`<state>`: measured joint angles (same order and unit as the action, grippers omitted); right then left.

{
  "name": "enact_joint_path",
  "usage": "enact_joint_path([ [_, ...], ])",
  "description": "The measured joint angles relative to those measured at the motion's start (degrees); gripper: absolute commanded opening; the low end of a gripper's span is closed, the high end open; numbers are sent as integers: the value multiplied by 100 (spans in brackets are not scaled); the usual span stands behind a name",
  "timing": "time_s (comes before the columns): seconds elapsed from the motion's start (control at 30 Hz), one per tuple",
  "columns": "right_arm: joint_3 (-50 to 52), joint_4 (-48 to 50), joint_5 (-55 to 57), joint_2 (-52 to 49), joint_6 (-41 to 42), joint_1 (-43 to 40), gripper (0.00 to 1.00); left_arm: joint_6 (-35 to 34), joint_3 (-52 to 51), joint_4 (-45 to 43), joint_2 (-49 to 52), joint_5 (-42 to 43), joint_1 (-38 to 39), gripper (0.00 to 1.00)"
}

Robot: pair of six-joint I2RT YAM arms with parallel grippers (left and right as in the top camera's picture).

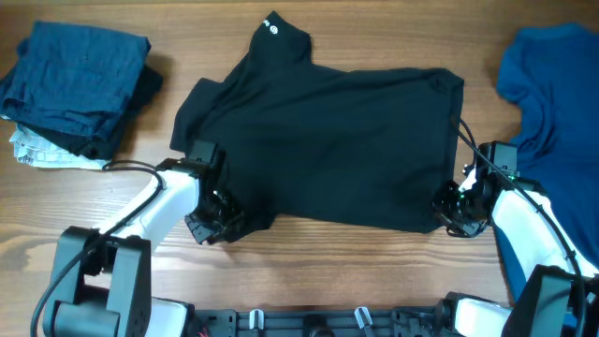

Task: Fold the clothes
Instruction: 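Move both grippers to the t-shirt's bottom hem corners and grasp them, then fold the bottom hem up toward the collar with both grippers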

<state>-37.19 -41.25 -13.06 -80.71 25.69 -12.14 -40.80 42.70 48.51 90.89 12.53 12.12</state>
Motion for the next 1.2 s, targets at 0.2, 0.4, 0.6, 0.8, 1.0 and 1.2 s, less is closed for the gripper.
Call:
enact_joint_path([
  [0.2,-24,-295,-4,0,-2,0,18,-4,-4,-79,-79,-13,0,4],
  [0.4,-98,-599,-24,0,-9,0,55,-9,-17,-81,-688,-111,0,14],
  [0.6,-55,-415,-22,0,199,0,41,-2,-22,-105,-728,-181,0,15],
  [0.8,48,-323,-22,0,238,0,46,-2,-22,-105,-728,-240,0,15],
  [1.0,369,-63,-35,55,378,0,4,-2,-24,-105,-728,-243,0,4],
  [1.2,343,-415,-179,22,378,0,4,0,-22,22,-737,-245,0,4],
])
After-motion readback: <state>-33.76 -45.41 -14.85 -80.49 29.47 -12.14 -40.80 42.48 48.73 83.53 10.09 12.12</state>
